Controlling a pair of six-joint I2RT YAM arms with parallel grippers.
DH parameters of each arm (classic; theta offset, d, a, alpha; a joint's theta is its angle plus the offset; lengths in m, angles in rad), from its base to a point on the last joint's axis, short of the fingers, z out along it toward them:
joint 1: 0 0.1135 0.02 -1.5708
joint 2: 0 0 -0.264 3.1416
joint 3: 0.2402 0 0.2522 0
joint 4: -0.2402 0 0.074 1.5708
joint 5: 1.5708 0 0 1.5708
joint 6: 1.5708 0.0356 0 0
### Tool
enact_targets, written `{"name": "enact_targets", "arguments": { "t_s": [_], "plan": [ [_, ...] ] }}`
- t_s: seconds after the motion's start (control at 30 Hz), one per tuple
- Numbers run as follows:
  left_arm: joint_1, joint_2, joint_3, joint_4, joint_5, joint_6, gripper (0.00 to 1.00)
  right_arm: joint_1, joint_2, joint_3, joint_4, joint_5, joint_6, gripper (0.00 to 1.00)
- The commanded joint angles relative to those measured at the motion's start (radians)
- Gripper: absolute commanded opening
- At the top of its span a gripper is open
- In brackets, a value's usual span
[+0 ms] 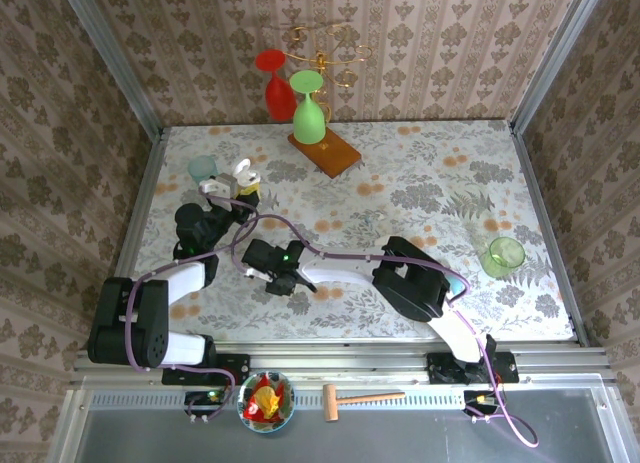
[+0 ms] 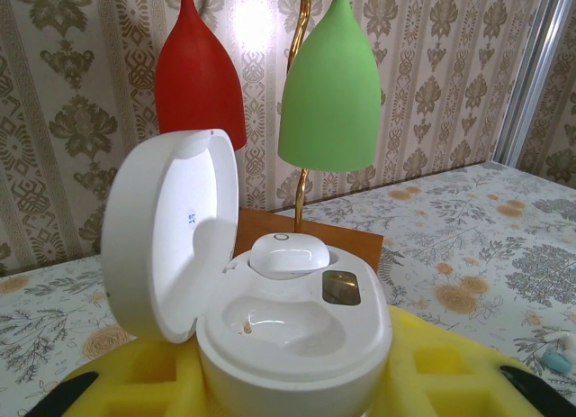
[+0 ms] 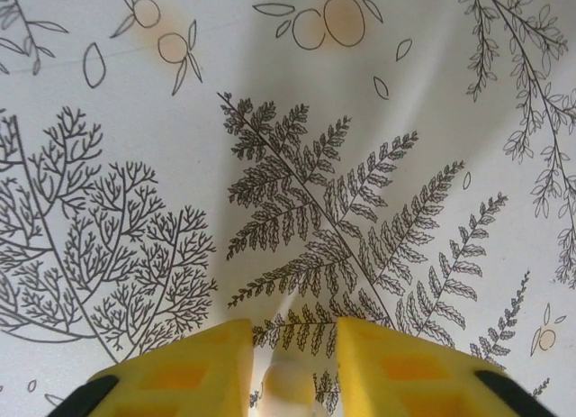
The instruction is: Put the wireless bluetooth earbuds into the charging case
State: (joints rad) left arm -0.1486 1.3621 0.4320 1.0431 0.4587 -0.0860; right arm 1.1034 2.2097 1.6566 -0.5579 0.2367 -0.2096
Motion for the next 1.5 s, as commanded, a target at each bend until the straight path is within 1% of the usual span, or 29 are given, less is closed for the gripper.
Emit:
{"name": "enact_targets", "arguments": {
  "t_s": [0.0,0.1,0.2,0.33,0.43,0.63,0.8,0.93,1.03,1.17,1.27,1.37,1.47],
  "plan": [
    [0.008,-0.008,0.016,0.026,0.009,0.002,0.02,-0.009,0.037,0.018,-0.078,0.048,0.008,0.25],
    [0.007,-0.008,0.015,0.025,0.012,0.0,0.02,-0.011,0.022,0.017,-0.093,0.063,0.023,0.21],
    [0.006,-0.007,0.015,0.027,0.017,-0.004,0.02,-0.015,-0.004,-0.001,-0.093,0.068,0.045,0.2],
    [0.006,0.0,0.011,0.037,0.021,-0.009,0.02,-0.039,-0.05,-0.033,-0.098,0.041,0.106,0.2],
    [0.006,0.005,0.009,0.041,0.026,-0.014,0.02,-0.071,-0.088,-0.061,-0.118,0.048,0.194,0.19],
    [0.004,0.011,0.011,0.044,0.034,-0.018,0.02,-0.167,-0.151,-0.137,-0.167,-0.01,0.418,0.17],
    [0.0,0.018,0.014,0.044,0.041,-0.018,0.02,-0.227,-0.176,-0.186,-0.203,-0.032,0.534,0.18],
    [-0.006,0.022,0.013,0.047,0.049,-0.017,0.02,-0.255,-0.188,-0.222,-0.209,-0.051,0.57,0.18],
    [-0.014,0.022,0.008,0.056,0.076,-0.013,0.02,-0.269,-0.221,-0.257,-0.188,-0.061,0.582,0.19],
    [-0.038,0.026,-0.009,0.098,0.153,-0.003,0.02,-0.294,-0.317,-0.323,-0.138,-0.088,0.591,0.19],
    [-0.062,0.032,-0.016,0.111,0.217,0.003,0.02,-0.309,-0.433,-0.382,-0.089,-0.102,0.581,0.19],
    [-0.085,0.048,-0.012,0.128,0.255,-0.008,0.02,-0.322,-0.55,-0.422,-0.032,-0.178,0.555,0.21],
    [-0.11,0.077,-0.004,0.17,0.307,-0.028,0.02,-0.328,-0.641,-0.438,0.015,-0.284,0.529,0.21]
  ]
}}
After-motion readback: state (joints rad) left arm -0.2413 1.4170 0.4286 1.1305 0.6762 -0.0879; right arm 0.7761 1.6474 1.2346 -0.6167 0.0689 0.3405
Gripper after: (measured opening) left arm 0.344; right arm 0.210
